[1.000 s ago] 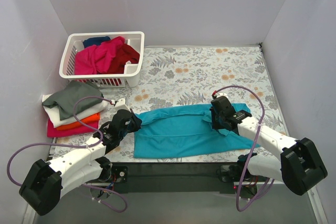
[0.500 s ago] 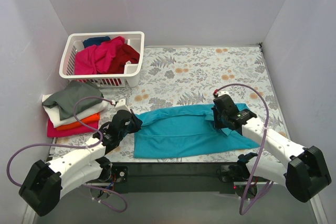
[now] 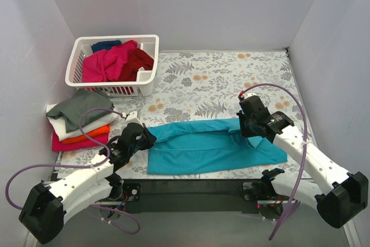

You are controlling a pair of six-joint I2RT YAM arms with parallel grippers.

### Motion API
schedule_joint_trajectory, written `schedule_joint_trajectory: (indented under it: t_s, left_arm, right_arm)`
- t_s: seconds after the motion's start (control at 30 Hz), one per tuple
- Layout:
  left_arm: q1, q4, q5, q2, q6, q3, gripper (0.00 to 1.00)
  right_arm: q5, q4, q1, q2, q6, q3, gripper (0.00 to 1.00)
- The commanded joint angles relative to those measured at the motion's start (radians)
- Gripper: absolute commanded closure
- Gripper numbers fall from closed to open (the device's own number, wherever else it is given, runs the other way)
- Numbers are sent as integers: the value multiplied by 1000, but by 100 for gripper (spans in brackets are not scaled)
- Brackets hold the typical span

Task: Fold and stack the t-shirts
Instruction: Fold the tshirt

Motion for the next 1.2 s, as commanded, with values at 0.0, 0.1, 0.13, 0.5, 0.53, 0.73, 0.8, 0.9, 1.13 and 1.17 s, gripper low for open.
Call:
schedule_joint_trajectory:
  t_s: [0.0,0.1,0.13,0.5,0.53,0.73,0.8,0.9,1.13,1.17]
  left_arm:
    - [-3,-57,29,-23,-32,11,100]
    - [-3,-88,39,-32,-57,22,100]
    - [-3,-97,40,-38,-64,25,100]
    - [-3,-204,-3,-135,-124,48,100]
    - [-3,-206,-3,-138,-132,48,100]
    - [-13,-243,13,-144,-164,52,100]
    - [-30,-270,0,-156,-187,57,97]
    - [-59,-328,-29,-178,-232,77,78]
    - [-99,-392,-119,-238,-227,151,34]
    - [-99,-378,-137,-195,-212,157,32]
  right_arm:
    - [33,-146,6,-1,-18,85,99]
    - [37,-180,3,11,-21,100,99]
    - [42,-204,5,23,-20,111,99]
    - [54,-258,6,28,-2,96,99]
    - [51,-258,5,30,0,88,99]
    - [37,-258,9,42,3,43,99]
    - [22,-257,15,44,2,40,99]
    - [-21,-258,25,41,-3,34,89]
    - [-32,-283,31,-7,-8,71,57]
    - [-9,-269,29,-9,-8,74,56]
